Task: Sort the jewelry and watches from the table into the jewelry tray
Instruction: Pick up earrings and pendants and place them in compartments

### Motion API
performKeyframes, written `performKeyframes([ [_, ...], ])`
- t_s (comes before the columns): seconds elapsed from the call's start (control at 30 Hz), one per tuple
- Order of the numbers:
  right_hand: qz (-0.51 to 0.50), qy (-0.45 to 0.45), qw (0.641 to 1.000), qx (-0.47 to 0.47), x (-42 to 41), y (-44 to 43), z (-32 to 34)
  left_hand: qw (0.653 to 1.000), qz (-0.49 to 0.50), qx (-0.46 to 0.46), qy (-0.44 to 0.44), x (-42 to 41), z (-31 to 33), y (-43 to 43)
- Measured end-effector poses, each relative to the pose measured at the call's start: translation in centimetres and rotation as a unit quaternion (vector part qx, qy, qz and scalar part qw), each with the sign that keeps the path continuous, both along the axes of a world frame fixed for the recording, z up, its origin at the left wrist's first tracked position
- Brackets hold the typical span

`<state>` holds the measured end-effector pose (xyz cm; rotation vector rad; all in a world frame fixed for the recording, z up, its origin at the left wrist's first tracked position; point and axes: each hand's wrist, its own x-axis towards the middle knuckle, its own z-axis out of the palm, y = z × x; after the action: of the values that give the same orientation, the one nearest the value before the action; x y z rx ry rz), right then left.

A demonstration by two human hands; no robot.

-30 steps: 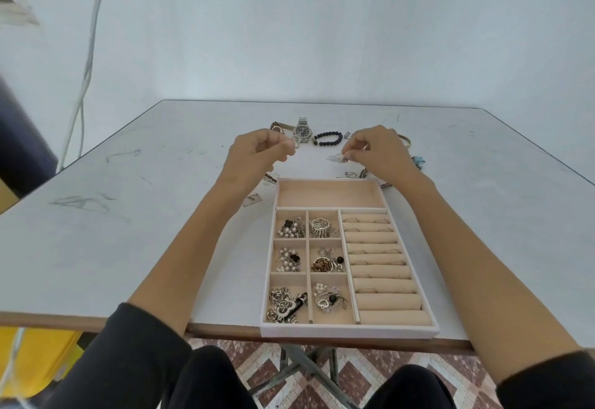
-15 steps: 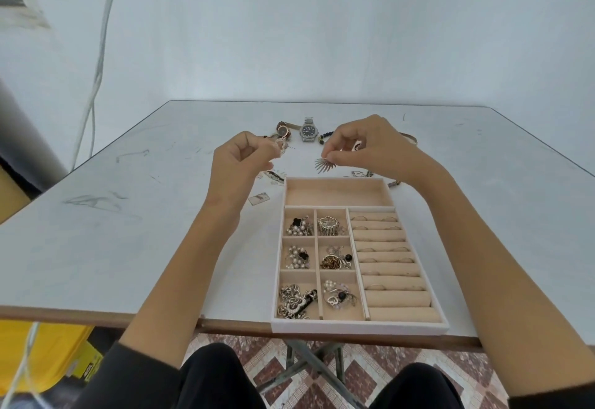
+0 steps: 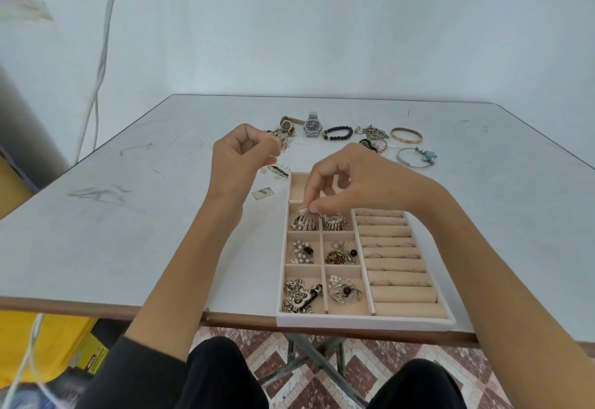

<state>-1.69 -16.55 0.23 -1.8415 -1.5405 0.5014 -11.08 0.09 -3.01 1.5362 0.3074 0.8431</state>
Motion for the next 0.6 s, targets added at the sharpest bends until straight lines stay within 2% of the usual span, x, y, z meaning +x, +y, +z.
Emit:
performKeyframes([
  [0.6, 0.034, 0.007, 0.998, -0.053, -1.1, 0.1, -1.4, 1.0, 0.002, 0.012, 0.016, 0.1, -0.1, -0.1],
])
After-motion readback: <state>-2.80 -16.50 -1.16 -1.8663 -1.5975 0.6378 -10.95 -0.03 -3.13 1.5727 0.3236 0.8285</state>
